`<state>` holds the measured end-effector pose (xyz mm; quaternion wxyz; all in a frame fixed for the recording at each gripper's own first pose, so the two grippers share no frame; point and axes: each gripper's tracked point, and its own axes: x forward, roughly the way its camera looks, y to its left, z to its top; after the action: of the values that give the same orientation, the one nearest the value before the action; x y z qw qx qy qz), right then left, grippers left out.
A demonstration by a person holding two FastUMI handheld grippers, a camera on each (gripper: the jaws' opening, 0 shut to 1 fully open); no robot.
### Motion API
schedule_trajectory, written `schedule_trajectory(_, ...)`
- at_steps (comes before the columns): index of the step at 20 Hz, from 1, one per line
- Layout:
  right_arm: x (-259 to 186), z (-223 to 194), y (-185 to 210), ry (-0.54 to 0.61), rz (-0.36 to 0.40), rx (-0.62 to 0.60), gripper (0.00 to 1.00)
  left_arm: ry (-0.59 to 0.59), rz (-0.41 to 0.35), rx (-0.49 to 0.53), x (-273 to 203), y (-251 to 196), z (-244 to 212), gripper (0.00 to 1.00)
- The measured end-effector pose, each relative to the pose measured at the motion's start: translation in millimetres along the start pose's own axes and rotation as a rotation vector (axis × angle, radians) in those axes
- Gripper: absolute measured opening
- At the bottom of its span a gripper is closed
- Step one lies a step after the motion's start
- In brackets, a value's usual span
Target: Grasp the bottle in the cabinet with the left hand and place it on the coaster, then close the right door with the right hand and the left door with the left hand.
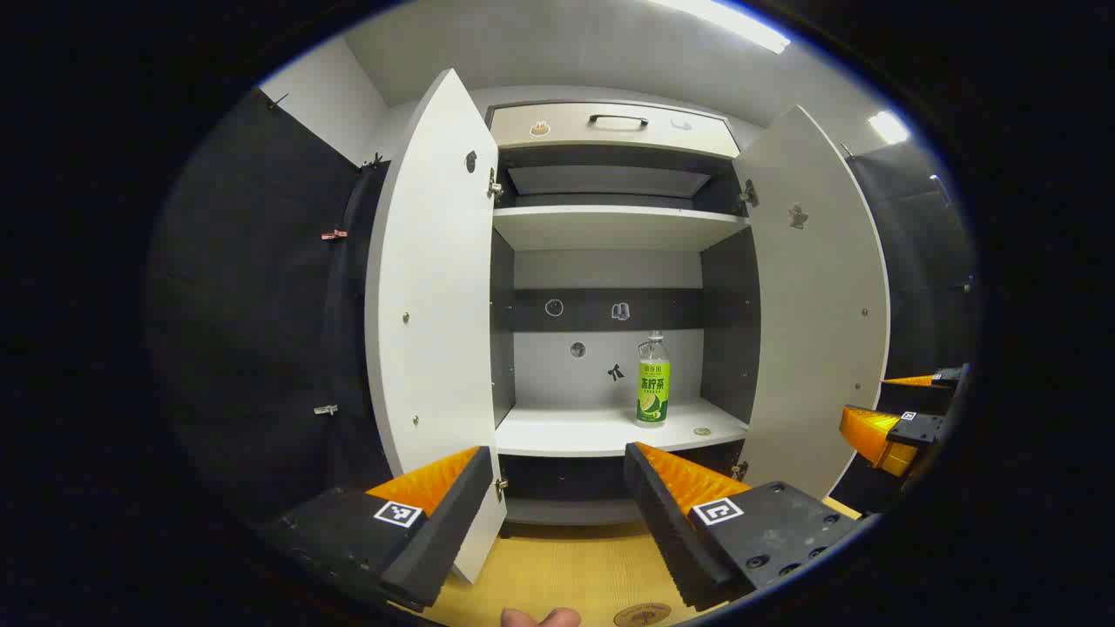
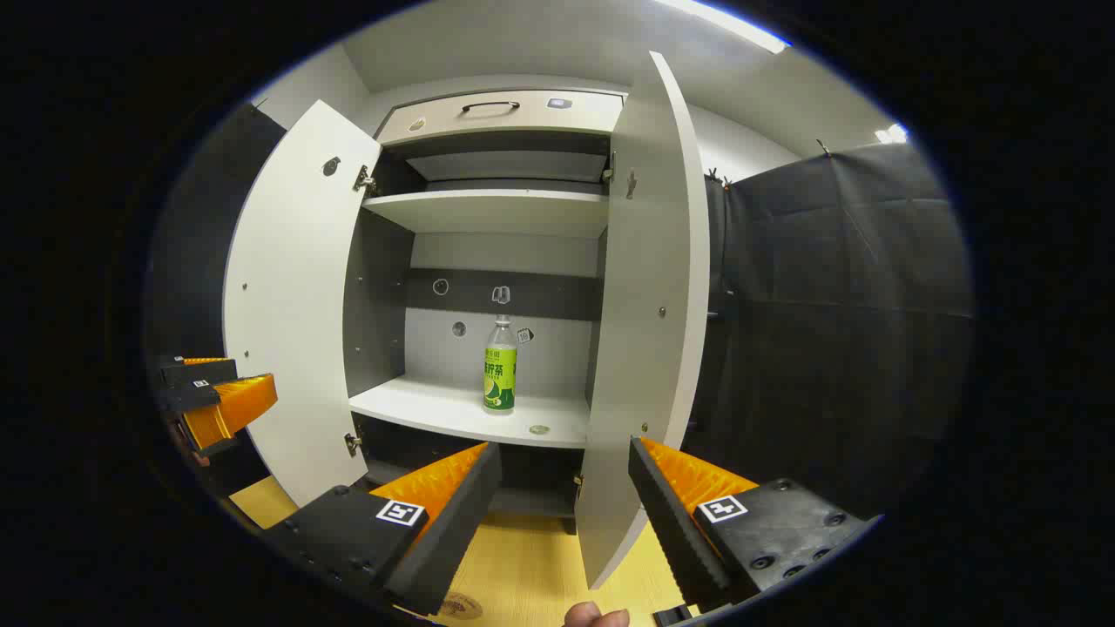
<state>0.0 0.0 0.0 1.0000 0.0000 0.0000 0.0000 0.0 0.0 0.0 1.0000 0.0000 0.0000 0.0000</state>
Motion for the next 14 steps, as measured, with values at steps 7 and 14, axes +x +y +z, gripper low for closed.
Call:
schedule_trajectory(7, -2, 5, 0, -0.017, -0.019, -0.022, 0.98, 0.01, -0.016, -0.007, 3, -3, -4, 0.97)
schedule_trajectory(14, -2, 5, -1, -0.017, -0.029, -0.017, 0.98, 0.008, -0.038, 0.007, 5, -10, -4, 0.97)
